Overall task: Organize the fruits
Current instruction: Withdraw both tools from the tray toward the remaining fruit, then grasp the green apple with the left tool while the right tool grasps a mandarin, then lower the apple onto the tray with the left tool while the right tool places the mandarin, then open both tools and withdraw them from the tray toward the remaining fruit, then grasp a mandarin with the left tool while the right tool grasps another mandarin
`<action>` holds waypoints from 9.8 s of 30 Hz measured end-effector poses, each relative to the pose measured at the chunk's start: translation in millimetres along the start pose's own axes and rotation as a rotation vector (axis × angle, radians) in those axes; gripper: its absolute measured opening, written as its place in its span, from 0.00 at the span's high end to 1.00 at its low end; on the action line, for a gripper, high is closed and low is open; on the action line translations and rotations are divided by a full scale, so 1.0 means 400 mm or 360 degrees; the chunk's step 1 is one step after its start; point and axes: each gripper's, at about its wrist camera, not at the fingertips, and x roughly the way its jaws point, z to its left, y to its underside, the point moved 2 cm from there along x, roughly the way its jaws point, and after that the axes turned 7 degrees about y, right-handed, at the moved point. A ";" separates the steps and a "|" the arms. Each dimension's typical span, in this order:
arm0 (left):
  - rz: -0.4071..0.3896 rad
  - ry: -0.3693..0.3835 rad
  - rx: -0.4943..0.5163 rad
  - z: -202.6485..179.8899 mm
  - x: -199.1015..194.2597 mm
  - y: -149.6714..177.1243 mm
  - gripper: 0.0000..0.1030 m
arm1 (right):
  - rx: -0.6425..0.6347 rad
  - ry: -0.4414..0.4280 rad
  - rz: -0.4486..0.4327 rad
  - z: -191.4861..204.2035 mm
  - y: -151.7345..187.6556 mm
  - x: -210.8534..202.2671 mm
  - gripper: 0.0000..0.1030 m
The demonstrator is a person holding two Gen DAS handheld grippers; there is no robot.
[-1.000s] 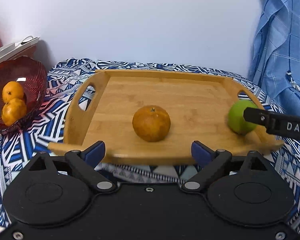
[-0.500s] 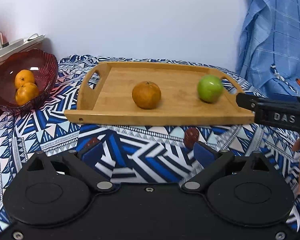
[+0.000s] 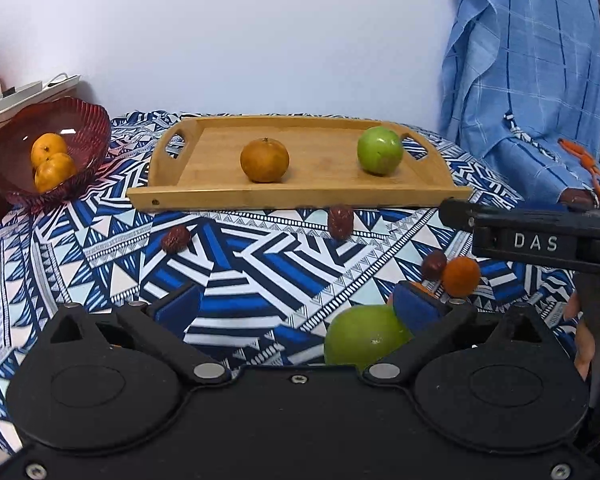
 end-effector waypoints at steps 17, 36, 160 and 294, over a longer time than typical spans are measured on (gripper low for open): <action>-0.0008 0.0067 0.0039 -0.041 -0.046 0.055 0.00 | 0.0119 -0.0006 0.0077 0.005 0.065 -0.039 0.16; 0.0033 0.0179 -0.0010 -0.063 -0.027 0.070 0.22 | 0.0098 -0.0016 0.0210 0.024 0.080 -0.009 0.46; -0.0090 -0.0268 -0.0220 0.254 0.337 -0.277 0.49 | 0.0029 0.0026 0.0183 -0.026 -0.107 0.309 0.65; -0.0103 -0.0187 -0.0181 0.224 -0.052 0.060 0.70 | -0.0137 -0.0196 0.0018 0.180 0.154 -0.078 0.59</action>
